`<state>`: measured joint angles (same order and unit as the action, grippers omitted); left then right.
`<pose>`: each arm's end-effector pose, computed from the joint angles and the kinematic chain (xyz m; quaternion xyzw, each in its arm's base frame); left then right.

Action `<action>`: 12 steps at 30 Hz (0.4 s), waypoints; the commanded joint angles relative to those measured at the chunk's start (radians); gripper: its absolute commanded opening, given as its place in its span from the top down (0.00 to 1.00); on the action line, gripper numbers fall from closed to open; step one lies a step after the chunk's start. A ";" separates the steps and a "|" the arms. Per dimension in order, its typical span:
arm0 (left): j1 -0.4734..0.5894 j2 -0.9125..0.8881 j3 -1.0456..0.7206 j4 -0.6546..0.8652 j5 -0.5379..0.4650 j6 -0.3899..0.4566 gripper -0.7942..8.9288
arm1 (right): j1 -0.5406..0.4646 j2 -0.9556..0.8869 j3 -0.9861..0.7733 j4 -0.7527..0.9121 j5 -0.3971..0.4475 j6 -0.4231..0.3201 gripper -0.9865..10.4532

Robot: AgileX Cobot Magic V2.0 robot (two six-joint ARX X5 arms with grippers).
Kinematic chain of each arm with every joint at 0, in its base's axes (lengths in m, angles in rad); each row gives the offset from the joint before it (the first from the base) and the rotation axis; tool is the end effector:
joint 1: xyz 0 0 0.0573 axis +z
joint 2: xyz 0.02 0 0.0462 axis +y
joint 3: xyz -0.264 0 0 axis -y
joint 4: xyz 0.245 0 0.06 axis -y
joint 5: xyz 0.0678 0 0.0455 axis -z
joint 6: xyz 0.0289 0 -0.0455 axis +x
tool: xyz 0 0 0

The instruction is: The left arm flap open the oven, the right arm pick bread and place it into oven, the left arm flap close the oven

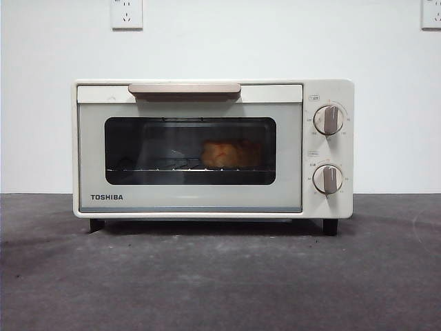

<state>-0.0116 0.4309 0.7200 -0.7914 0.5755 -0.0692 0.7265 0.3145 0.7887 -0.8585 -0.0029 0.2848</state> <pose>0.0783 -0.0166 0.2968 -0.1012 0.2483 -0.2718 0.9242 0.0367 0.0327 0.3142 0.0632 0.2265 0.3212 0.9173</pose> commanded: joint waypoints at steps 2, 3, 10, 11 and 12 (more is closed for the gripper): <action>-0.001 0.003 0.012 0.006 0.000 0.012 0.91 | 0.010 0.002 0.011 0.017 0.003 -0.005 0.90; -0.001 0.003 0.012 0.006 0.000 0.012 0.91 | 0.010 0.002 0.011 0.017 0.003 -0.005 0.90; -0.001 0.003 0.012 0.006 0.000 0.012 0.91 | 0.010 0.002 0.011 0.020 0.003 -0.005 0.90; -0.001 0.003 0.011 0.006 0.000 0.012 0.91 | 0.010 0.002 0.011 0.020 0.003 -0.005 0.90; -0.001 0.000 0.011 0.003 0.000 0.012 0.91 | 0.010 0.002 0.011 0.020 0.003 -0.005 0.90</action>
<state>-0.0116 0.4305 0.7200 -0.7921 0.5751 -0.0692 0.7265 0.3145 0.7887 -0.8486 -0.0029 0.2848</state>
